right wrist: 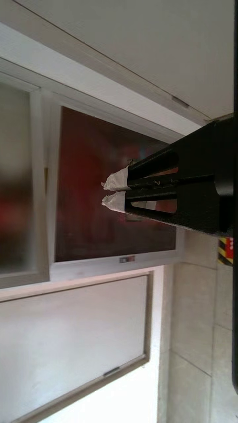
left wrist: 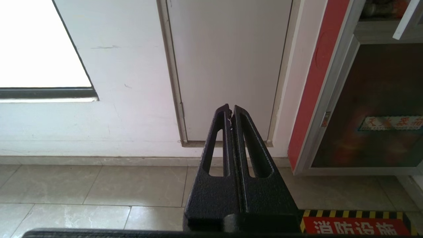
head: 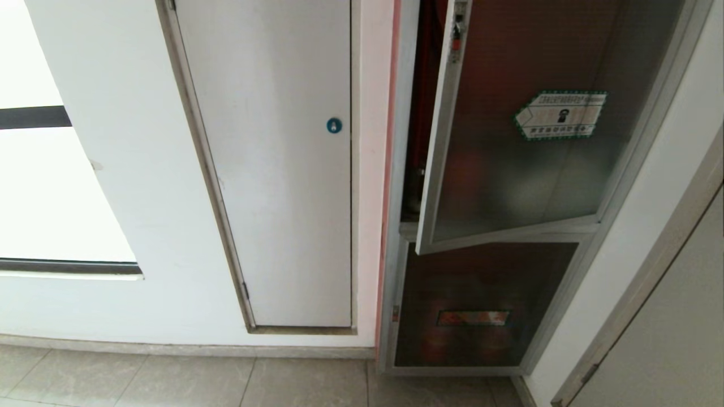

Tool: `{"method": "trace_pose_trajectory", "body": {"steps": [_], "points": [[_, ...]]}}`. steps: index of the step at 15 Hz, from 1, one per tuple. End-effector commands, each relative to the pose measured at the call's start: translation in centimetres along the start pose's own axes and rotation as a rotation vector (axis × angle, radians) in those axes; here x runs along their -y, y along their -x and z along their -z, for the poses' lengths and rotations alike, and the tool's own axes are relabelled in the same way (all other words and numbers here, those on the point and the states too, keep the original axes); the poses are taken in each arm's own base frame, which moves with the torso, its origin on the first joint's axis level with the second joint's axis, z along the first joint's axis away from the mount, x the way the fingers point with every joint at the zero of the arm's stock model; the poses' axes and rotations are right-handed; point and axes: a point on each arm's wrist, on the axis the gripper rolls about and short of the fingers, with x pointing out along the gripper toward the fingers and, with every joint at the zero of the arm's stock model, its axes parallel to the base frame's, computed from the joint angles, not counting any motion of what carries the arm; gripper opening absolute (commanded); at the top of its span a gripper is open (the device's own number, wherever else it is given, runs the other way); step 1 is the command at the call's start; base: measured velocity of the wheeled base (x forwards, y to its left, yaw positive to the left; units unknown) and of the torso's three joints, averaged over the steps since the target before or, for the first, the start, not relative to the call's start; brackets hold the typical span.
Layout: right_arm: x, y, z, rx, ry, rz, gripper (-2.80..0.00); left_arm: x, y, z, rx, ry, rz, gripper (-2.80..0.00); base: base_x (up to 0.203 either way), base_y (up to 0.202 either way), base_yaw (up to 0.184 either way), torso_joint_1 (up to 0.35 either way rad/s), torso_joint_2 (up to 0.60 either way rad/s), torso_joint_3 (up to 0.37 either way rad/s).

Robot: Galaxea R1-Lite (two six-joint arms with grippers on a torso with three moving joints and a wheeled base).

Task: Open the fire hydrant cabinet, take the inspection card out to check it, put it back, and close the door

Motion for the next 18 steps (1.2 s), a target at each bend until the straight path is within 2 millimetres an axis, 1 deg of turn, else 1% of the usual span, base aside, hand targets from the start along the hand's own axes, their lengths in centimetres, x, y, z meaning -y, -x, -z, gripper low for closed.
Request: {"method": "trace_pose_trajectory", "body": {"steps": [1,2,18], "points": [[-0.01,0.0,0.3,-0.024,0.005,-0.001,-2.8,0.0,-0.05,0.21,-0.007,0.0,-0.001,-2.8,0.0,0.0,0.0,0.0,0.0,0.0],[-0.02,0.03,0.5,-0.049,0.009,-0.005,-2.8,0.0,-0.05,0.21,-0.007,0.0,0.0,-2.8,0.0,0.0,0.0,0.0,0.0,0.0],[-0.02,0.02,0.47,-0.044,0.002,-0.009,-2.8,0.0,-0.05,0.21,-0.007,0.0,0.0,-2.8,0.0,0.0,0.0,0.0,0.0,0.0]]}}
